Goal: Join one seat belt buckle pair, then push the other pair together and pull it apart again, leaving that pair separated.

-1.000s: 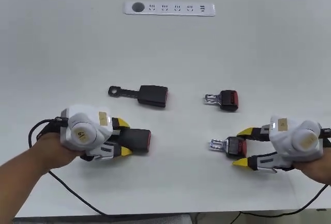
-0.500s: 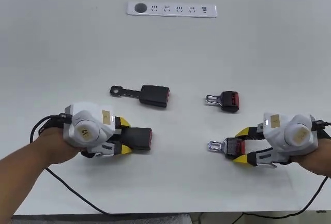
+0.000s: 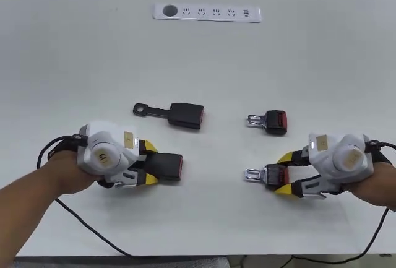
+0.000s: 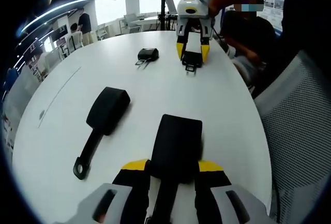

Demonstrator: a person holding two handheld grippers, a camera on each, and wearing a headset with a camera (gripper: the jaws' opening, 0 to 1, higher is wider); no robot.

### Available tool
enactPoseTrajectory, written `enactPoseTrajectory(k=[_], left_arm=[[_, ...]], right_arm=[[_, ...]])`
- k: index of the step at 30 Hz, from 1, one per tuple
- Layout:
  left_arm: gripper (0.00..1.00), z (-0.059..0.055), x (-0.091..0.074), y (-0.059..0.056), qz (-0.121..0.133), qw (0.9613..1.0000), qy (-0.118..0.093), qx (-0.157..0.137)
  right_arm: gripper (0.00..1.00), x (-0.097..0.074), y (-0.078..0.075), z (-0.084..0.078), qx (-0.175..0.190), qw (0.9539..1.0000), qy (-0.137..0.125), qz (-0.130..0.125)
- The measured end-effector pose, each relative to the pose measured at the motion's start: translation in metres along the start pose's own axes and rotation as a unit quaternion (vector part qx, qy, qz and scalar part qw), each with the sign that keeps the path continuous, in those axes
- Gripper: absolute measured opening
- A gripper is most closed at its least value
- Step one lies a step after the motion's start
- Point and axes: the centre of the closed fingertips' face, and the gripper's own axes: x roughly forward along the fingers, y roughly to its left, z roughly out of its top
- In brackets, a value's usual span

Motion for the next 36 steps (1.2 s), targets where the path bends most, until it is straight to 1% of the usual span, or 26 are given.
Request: enactPoseTrajectory(k=[8,15,22,36], left_arm=[[0.34,-0.001,0.0,0.0,0.0,1.0,0.003,-0.001],[0.34,0.0,0.0,0.0,0.001,1.0,0.006,-0.003],[0.34,-0.001,0.0,0.0,0.002,1.0,0.008,-0.003],[0.34,-0.001,0.0,0.0,0.003,0.9999,0.012,-0.006]], right_arm=[[0.35,0.008,0.001,0.012,0.0,1.0,0.001,0.003],[0.35,0.018,0.004,0.026,-0.005,0.9999,-0.007,0.009],[0.35,0.025,0.003,0.037,-0.003,0.9999,-0.015,0.007],[0.35,0.044,0.008,0.07,-0.019,0.9992,-0.034,0.013]])
